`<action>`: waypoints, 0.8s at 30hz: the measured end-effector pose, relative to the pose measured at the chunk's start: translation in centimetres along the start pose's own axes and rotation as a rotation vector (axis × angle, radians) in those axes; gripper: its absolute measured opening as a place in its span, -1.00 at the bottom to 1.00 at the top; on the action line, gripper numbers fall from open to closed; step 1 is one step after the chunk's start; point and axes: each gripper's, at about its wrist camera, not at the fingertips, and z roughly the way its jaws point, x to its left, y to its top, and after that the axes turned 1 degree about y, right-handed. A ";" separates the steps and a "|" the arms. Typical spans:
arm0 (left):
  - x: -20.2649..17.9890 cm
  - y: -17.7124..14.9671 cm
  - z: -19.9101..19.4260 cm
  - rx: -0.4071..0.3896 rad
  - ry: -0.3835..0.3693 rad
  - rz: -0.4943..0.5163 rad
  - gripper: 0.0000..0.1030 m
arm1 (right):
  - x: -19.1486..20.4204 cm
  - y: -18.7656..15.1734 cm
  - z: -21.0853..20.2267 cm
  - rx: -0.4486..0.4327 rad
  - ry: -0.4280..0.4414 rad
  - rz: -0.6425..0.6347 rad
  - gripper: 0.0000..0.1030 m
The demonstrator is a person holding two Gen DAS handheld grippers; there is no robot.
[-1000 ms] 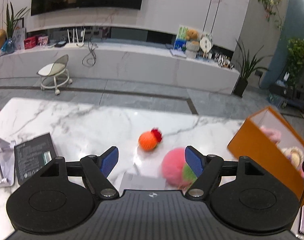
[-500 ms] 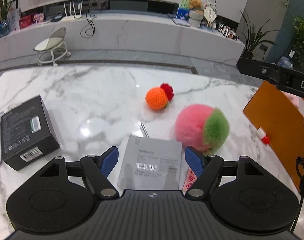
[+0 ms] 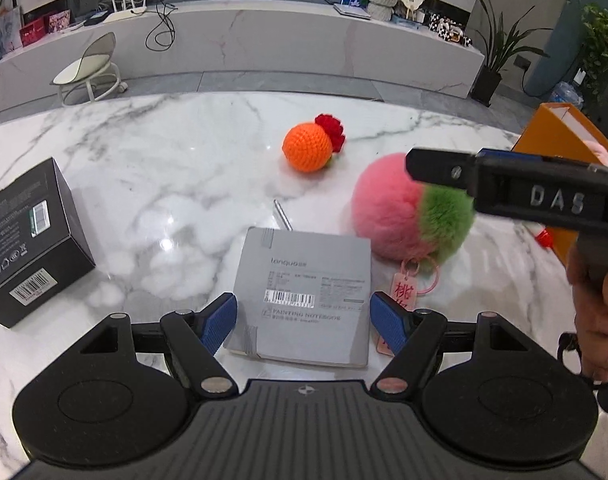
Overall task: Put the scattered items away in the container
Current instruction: 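Move left tool to the grey painting notebook while right tool reaches the pink-green pompom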
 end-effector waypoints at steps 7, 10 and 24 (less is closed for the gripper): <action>-0.2 0.0 0.4 -0.016 0.006 0.022 0.87 | 0.6 -1.1 1.7 0.040 -0.027 -0.024 0.68; 0.1 -0.2 1.4 0.019 -0.004 0.014 0.88 | 0.2 -1.4 2.2 0.057 -0.039 -0.008 0.67; -0.8 -0.5 1.8 0.000 0.040 0.104 0.89 | 0.1 -2.5 4.4 0.100 -0.029 -0.007 0.26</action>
